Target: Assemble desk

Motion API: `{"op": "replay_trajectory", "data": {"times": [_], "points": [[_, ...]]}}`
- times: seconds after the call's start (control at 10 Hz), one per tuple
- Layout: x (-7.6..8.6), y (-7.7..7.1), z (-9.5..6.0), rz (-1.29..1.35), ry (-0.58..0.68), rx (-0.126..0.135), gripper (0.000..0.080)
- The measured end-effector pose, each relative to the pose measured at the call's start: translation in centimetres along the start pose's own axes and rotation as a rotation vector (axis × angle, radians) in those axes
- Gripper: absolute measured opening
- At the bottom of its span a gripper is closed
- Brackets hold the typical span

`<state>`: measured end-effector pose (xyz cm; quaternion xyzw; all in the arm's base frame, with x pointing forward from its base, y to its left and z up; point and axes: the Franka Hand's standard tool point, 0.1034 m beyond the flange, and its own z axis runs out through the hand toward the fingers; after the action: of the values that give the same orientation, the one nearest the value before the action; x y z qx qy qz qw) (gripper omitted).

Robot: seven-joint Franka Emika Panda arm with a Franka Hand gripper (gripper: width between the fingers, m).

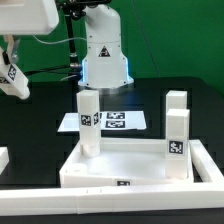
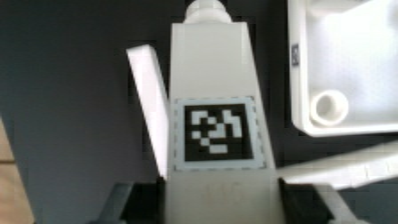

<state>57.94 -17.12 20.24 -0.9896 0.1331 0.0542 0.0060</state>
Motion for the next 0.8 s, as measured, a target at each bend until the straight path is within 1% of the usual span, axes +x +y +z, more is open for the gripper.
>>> {"op": "replay_trajectory", "data": {"times": [0.1, 0.2, 0.3, 0.4, 0.5, 0.6, 0.7, 0.8], "points": [[0.6, -0.4, 0.2, 0.021, 0.067, -0.005, 0.0287], [1.7, -2.2, 0.8, 0.039, 0.175, -0.012, 0.0288], [2.4, -4.1, 1.3, 0.046, 0.253, -0.009, 0.0288], [3.3, -5.6, 1.5, 0.066, 0.329, -0.001, 0.0288], [3.9, -7.3, 1.6, 0.067, 0.436, 0.004, 0.0288], [3.7, -8.8, 1.8, 0.063, 0.501, 0.011, 0.0288], [3.3, -10.0, 2.2, 0.059, 0.536, 0.014, 0.0288], [3.1, -10.3, 2.4, 0.047, 0.579, 0.007, 0.0288]]}}
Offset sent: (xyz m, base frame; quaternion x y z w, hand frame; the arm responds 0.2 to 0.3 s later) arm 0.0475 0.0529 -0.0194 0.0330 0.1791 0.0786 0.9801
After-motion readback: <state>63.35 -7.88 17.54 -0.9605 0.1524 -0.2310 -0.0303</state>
